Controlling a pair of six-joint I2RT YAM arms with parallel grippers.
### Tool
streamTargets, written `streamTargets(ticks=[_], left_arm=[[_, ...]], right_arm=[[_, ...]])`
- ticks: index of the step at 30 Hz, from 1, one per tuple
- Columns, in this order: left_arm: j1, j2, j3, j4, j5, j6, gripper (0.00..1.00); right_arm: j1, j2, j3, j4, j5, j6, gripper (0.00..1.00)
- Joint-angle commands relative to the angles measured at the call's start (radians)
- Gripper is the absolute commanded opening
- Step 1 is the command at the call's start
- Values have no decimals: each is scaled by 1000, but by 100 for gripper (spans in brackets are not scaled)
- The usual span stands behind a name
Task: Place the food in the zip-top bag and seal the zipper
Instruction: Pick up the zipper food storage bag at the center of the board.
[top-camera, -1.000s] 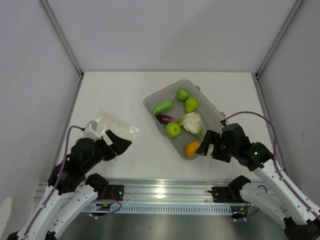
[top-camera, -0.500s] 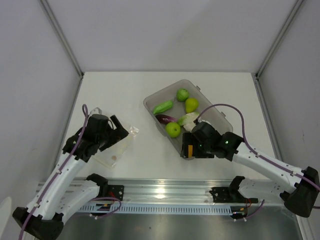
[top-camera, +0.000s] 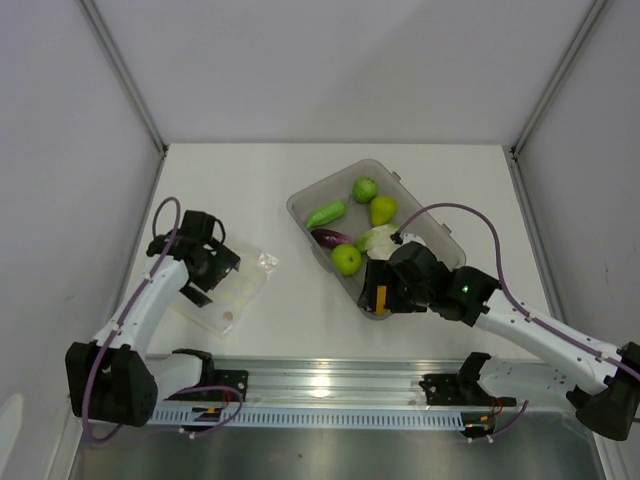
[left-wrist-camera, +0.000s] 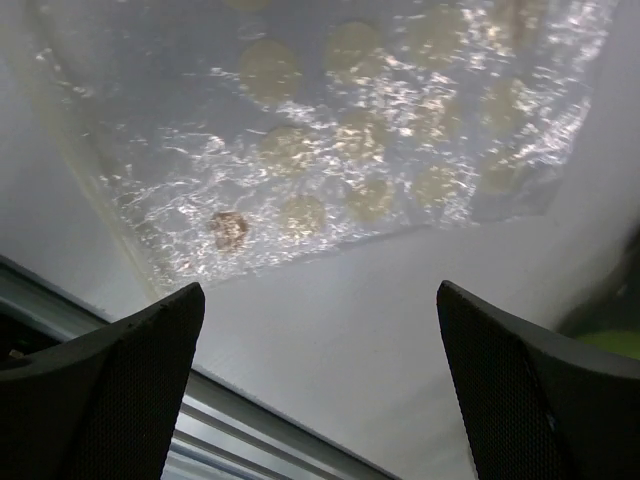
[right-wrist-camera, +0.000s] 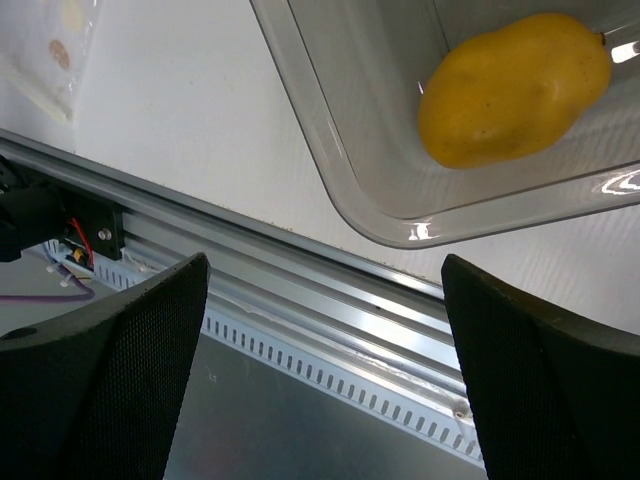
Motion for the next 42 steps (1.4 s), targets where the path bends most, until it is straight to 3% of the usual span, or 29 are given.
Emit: streamTargets(ticks=[1,7,12,29,37,40,42], left_arm=[[94,-23,-49,-27,43,-29,100],[410,-71,-105,55,1,14,99],[553,-60,-158,124,-57,43,97],[601,99,-239,247,-75,-24,92],[604,92,-245,321,-74,-38,79],[604,121,-244,313,-80,-46,60],[604,141,-236,319,-79,-44,57]], right_arm=[[4,-47,34,-4,14,-11,99],[4,-61,-3,53,-35,-20,99],[4,-38,11,61,-64,-40,100],[4,-19,-1,84,-81,-43,99],[6,-13,-4,102,-81,-31,99],[6,-27,-1,93,-81,-29,99],[6,-36,2,87,-81,-26,99]])
